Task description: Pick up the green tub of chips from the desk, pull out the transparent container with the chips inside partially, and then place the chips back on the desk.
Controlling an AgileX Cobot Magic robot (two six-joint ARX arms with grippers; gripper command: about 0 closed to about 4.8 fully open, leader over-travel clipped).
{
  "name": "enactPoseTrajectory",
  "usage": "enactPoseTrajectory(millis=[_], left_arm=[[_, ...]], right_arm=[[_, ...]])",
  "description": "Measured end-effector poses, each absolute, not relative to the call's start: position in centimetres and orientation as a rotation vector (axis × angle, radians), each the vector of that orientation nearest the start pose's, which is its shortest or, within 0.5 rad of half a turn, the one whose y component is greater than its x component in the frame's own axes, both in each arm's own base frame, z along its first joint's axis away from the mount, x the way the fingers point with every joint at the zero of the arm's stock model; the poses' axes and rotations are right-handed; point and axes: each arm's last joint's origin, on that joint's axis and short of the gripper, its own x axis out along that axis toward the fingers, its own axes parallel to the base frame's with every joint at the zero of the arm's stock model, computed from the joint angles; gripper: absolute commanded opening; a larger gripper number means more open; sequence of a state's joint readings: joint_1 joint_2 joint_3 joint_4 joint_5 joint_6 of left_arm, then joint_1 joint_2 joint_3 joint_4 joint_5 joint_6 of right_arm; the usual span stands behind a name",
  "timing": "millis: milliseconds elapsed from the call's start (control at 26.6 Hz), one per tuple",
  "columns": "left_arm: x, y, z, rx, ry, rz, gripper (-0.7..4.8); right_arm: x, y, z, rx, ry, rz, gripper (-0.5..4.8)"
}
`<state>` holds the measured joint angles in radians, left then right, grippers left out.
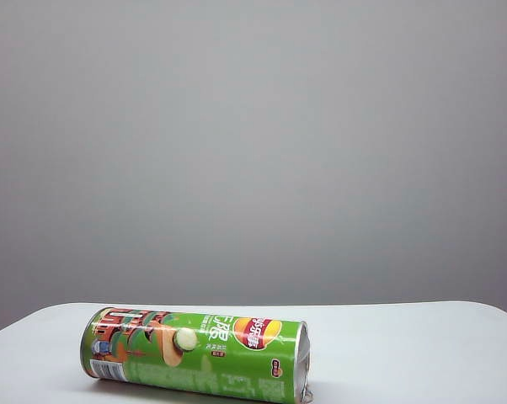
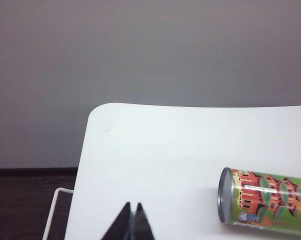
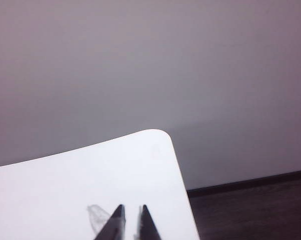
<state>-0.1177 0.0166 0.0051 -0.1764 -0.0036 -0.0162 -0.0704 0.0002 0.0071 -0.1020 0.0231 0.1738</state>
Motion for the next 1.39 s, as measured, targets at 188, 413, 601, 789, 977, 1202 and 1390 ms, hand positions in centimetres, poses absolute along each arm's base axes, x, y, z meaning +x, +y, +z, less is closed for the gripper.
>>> enactPoseTrajectory(millis=[188, 413, 601, 789, 977, 1202, 1390], left_arm=[[9.6, -1.1, 14.7, -0.005, 0.188, -0.112, -0.05], [9.6, -1.1, 14.7, -0.005, 0.188, -0.112, -0.05], [9.6, -1.5, 15.6, -0.07, 0.11, -0.238, -0.05], [9.2, -1.4, 18.7, -0.107, 0.019, -0.206, -0.05], [9.2, -1.2, 22.9, -0.097, -0.027, -0.169, -0.05], [10.0, -1.7, 28.9, 0.068, -0.016, -0.284, -0.04], [12.7, -2.2, 32.2, 0.316, 0.042, -0.36, -0.01]], right_arm=[[9.7, -0.7, 15.6, 0.176, 0.087, -0.101, 0.41], [9.7, -0.7, 15.6, 0.176, 0.087, -0.102, 0.41], [9.7, -0.7, 15.6, 0.2, 0.086, -0.099, 0.41], [9.7, -0.5, 16.7, 0.202, -0.018, -0.007, 0.41], [9.6, -0.5, 17.8, 0.213, -0.133, 0.017, 0.4], [9.4, -0.4, 18.9, 0.279, -0.133, 0.022, 0.4], [9.0, -0.4, 21.0, 0.348, -0.164, 0.033, 0.16]])
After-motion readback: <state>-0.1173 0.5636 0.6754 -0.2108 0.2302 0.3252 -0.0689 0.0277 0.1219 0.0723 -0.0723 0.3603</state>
